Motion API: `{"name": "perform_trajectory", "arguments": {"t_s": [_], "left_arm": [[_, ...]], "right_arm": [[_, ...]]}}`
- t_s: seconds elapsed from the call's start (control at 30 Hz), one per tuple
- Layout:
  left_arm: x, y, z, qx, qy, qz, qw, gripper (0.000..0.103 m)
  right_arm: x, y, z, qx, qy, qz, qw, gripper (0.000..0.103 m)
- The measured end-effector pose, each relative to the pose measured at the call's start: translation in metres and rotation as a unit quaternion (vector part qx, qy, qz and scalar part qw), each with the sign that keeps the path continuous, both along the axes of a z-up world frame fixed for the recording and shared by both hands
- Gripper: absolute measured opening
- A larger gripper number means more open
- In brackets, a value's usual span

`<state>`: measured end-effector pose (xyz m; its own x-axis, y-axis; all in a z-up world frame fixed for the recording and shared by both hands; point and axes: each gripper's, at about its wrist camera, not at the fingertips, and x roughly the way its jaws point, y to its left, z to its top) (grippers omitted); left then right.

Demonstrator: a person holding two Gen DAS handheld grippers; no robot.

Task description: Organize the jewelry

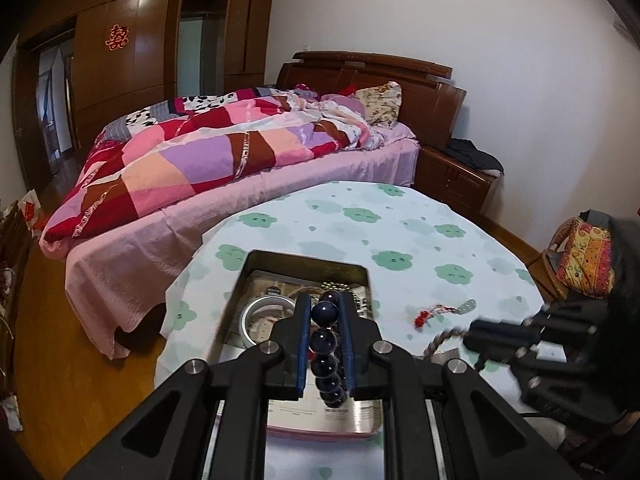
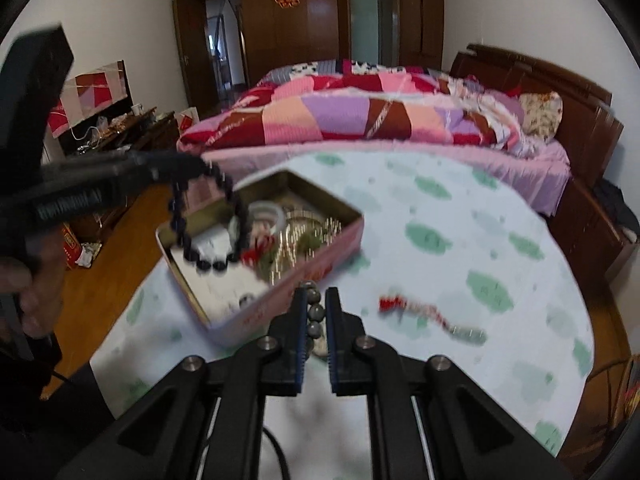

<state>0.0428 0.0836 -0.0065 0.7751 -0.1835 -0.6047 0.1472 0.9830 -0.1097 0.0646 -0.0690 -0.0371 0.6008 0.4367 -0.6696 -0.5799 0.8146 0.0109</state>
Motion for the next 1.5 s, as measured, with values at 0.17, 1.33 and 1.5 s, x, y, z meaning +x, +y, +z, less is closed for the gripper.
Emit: {"name": "perform_trajectory", "arguments": {"t_s": [0.17, 1.33, 1.5], "left_arm": [[0.006, 0.007, -0.006, 0.025, 0.002, 0.025, 0.9994, 0.014], [0.019, 0.02, -0.034, 0.038, -0.006, 0.066, 0.9971, 0.085], [0.018, 0.005, -0.035, 0.021, 0.003, 0.046, 0.9987, 0.085]], "right_arm": [[0.013, 0.018, 0.014, 0.004, -0.019, 0.013, 1.0, 0.011], [0.024, 0.044, -0.022, -0.011, 0.005, 0.04, 0.999, 0.055], [0.032, -0.025, -0.031, -0.02, 0.002, -0.035, 0.999, 0.066]]}}
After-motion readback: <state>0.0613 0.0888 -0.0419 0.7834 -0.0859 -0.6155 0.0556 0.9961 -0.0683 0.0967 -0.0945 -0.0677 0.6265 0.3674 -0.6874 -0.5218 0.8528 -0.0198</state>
